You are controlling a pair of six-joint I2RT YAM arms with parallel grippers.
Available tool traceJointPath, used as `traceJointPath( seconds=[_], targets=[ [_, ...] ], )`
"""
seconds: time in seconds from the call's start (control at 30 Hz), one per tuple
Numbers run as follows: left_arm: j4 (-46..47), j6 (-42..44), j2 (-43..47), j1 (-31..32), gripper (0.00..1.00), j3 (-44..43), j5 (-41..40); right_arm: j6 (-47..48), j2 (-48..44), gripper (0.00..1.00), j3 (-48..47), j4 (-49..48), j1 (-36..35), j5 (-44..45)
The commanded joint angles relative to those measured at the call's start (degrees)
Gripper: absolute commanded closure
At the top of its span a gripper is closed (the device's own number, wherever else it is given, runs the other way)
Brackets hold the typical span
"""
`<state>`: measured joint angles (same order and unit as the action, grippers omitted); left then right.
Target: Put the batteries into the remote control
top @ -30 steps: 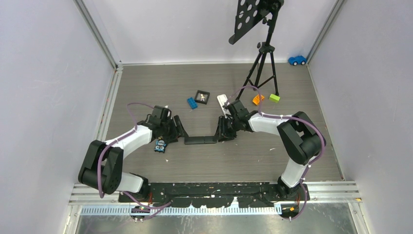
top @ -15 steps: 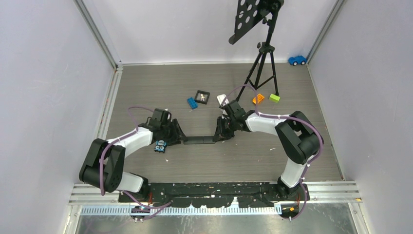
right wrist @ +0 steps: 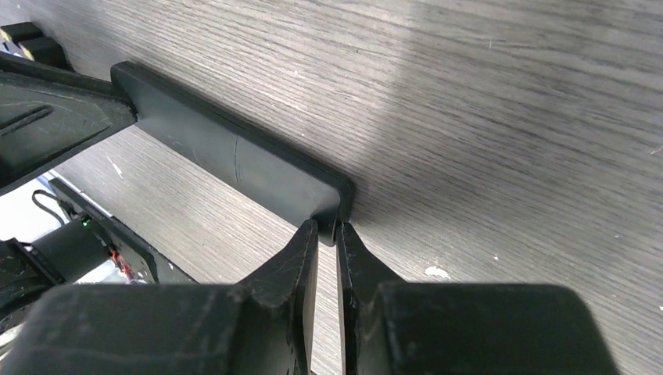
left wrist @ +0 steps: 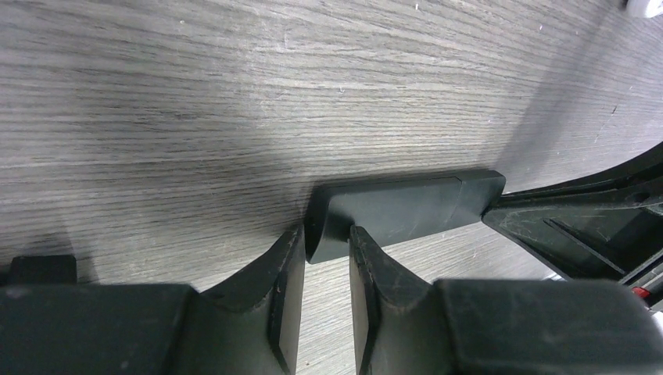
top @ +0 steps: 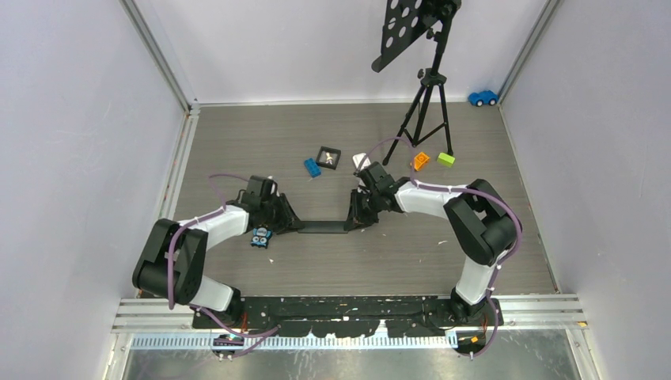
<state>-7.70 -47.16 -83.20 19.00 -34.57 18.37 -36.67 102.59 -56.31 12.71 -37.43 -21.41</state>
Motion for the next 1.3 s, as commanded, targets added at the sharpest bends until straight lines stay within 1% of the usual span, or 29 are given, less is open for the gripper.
traceJointPath(
  seconds=[0.0,0.07,0.13,0.2,0.33,0.37,0.43,0.5,0.63,0.7,0.77,0.87,1.0,1.07,1.1,1.27],
  targets=[
    [6.9,-2.1,-4.8,2.9,0.75,1.4,3.5,-3.4,3.7,0.83,-2.8,-6.9,-5.2,2.6],
    [5.5,-1.8,-4.3,2.9,0.74,0.2,1.9,-3.6,1.9,0.81,-2.3,-7.6,-5.6,4.8],
    [3.1,-1.2,-3.5,2.9,0.71,-2.6,0.0,-2.6,-0.6,0.77,-1.4,-7.7,-5.6,7.5],
    [0.0,0.3,-2.7,2.9,0.65,-6.7,-3.4,0.3,-2.8,0.72,-1.8,-4.7,-5.6,11.5],
    [-4.8,2.8,-2.3,1.5,0.49,-13.7,-8.1,6.0,-6.7,0.57,-2.9,2.1,-5.5,16.6],
    [-5.4,3.0,-2.2,0.9,0.46,-14.9,-8.8,6.8,-7.9,0.53,-2.4,2.4,-5.5,17.3],
    [-6.2,3.2,-1.2,0.0,0.37,-15.9,-9.7,8.5,-10.2,0.36,-1.4,2.2,-5.5,17.7],
    [-7.7,3.7,0.6,-0.4,0.3,-16.6,-11.3,10.5,-11.9,0.31,-1.0,1.1,-5.5,16.5],
    [-12.3,5.1,6.3,-0.6,0.18,-17.2,-16.2,18.0,-10.4,0.29,-2.8,-0.4,-5.9,14.0],
    [-14.7,5.4,9.7,-0.7,0.11,-16.8,-17.4,22.4,-8.8,0.26,-4.5,0.0,-6.6,13.8],
    [-17.0,5.6,14.0,-0.7,0.08,-16.3,-17.9,27.5,-7.2,0.23,-6.3,0.0,-7.3,14.1],
    [-21.0,6.6,19.1,-0.7,0.06,-16.0,-17.8,33.4,-5.1,0.19,-7.7,-0.1,-8.7,14.1],
    [-25.9,7.7,25.2,-0.7,0.04,-15.8,-17.9,39.2,-2.1,0.18,-9.8,1.5,-9.8,9.5],
    [-28.0,8.1,27.7,-0.7,0.03,-15.9,-17.9,41.0,-0.1,0.18,-11.3,3.1,-10.6,8.6],
    [-28.9,8.3,28.9,-0.7,0.02,-16.0,-19.4,41.8,0.9,0.18,-12.0,3.6,-11.1,8.5],
    [-31.7,9.5,33.0,-0.7,0.01,-16.6,-18.6,43.2,6.1,0.19,-15.1,4.3,-12.3,9.8]
  ],
)
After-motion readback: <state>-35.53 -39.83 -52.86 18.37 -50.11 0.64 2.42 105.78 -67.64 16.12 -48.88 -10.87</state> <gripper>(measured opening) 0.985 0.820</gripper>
